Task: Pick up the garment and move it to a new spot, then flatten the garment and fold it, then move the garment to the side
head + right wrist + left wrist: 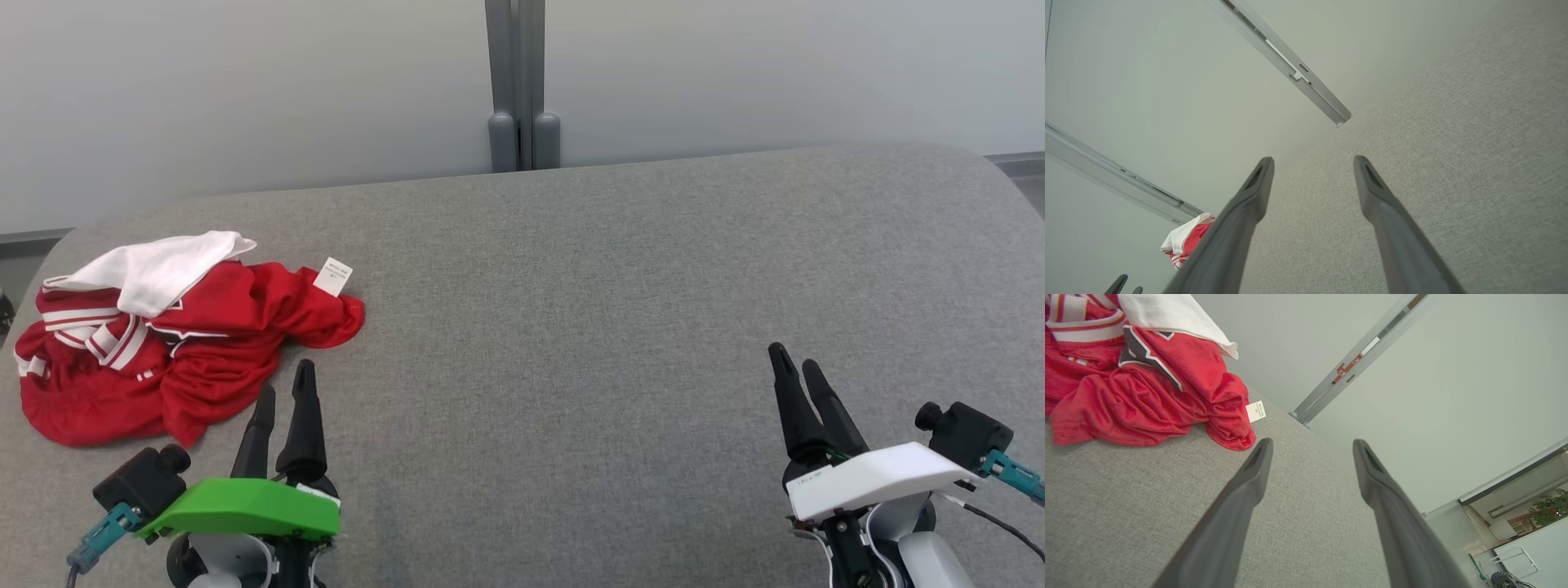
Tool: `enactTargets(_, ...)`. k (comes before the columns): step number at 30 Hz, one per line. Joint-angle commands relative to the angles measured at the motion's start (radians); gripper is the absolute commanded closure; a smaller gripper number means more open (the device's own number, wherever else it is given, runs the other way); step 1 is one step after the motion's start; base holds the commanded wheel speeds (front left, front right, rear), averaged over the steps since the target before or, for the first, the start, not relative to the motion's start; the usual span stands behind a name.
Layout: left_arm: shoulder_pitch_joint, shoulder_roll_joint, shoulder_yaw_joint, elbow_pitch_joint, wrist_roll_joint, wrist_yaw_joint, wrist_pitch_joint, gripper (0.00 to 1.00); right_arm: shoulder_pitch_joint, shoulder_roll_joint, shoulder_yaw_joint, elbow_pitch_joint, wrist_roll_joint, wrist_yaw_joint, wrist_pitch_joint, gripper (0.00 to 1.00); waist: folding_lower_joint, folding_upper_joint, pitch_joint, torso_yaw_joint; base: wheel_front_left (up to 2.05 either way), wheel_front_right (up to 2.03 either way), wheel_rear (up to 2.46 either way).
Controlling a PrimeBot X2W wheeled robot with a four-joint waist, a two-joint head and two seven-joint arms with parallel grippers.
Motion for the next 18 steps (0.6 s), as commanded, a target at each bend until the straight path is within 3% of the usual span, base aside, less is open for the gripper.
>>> enactTargets(1,-0.003,0.007,-0.004,-0.018,0.039,0.007,-0.01,0.0,-0.002,0.0,0.004,-0.02,-0.038,0.002,-0.013,0.0,0.0,-0.0001,-0.001,-0.001,0.0,0.0,0.0)
enactTargets(18,0.014,0.008,-0.049,-0.015,0.237,0.039,-0.061,0.0,0.017,0.004,0.048,-0.061,-0.262,0.003,-0.059,0.0,0.0,-0.0001,-0.013,-0.005,0.0,0.0,0.0)
